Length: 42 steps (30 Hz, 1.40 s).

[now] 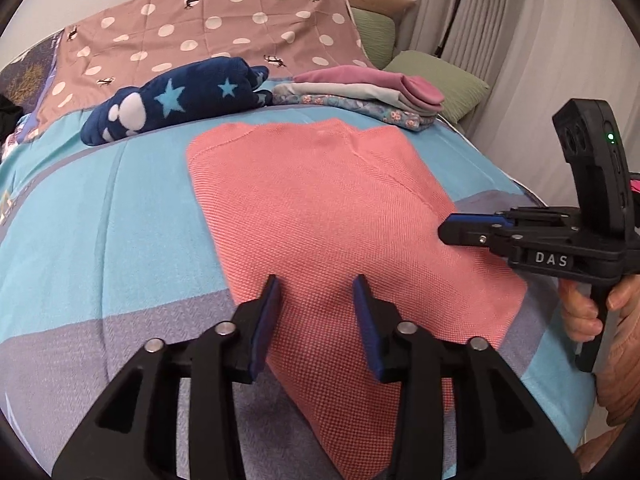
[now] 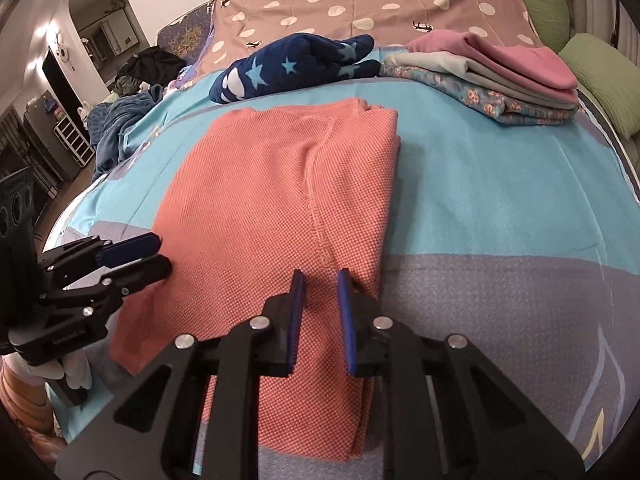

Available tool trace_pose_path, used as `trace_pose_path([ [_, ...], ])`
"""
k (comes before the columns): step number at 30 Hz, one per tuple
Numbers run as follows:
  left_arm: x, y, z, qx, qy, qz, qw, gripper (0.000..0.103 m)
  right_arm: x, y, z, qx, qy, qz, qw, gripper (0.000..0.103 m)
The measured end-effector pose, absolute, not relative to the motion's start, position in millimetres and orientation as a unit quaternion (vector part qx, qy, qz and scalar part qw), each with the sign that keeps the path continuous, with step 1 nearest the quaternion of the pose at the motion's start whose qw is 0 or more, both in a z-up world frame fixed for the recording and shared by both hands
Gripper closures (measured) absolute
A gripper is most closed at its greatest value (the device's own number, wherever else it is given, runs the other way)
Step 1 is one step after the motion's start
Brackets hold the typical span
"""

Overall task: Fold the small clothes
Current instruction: 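Press and smooth the folded sweater flat with both open grippers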

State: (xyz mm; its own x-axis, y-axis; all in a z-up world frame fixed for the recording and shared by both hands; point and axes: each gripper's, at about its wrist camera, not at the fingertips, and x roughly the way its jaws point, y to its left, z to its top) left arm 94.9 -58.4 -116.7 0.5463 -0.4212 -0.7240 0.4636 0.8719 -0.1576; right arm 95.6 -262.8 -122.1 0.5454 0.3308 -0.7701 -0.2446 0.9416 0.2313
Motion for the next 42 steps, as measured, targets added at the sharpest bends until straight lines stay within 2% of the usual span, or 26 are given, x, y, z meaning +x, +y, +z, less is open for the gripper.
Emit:
trace_pose_path([
  [6,95,-58,-117,0.023,0.404,-0.259,0.877,0.057,96,-262,-125,0.049,0.448,0.166,0.877,0.085],
  [8,96,-57,-118,0.015,0.406,-0.27,0.873,0.049,97,-261,-125,0.046,0.451,0.164,0.876,0.085],
  [10,96,-59,-118,0.008,0.408,-0.289,0.866,0.03,97,-260,-125,0.042,0.451,0.162,0.877,0.085],
  [15,95,-76,-119,0.025,0.406,-0.31,0.859,0.005,92,-256,-127,0.026,0.441,0.156,0.884,0.085],
  [23,99,-61,-99,0.028,0.354,-0.226,0.907,0.004,87,-257,-127,0.029,0.425,0.152,0.892,0.085],
  [28,134,-42,-128,-0.045,0.439,-0.215,0.871,0.004,85,-261,-120,0.044,0.418,0.152,0.895,0.085],
  [29,137,-39,-131,-0.056,0.444,-0.219,0.867,0.004,84,-263,-117,0.05,0.415,0.155,0.895,0.081],
  [30,138,-37,-132,-0.064,0.442,-0.222,0.867,0.004,84,-268,-113,0.059,0.409,0.157,0.897,0.064],
  [32,139,-36,-131,-0.074,0.441,-0.232,0.864,0.004,83,-277,-105,0.067,0.391,0.151,0.905,0.039],
  [36,140,-38,-132,-0.072,0.443,-0.242,0.86,0.004,89,-290,-102,0.06,0.396,0.14,0.905,0.038],
  [42,141,-42,-135,-0.068,0.448,-0.247,0.856,0.004,110,-290,-124,0.073,0.449,0.176,0.873,0.039],
])
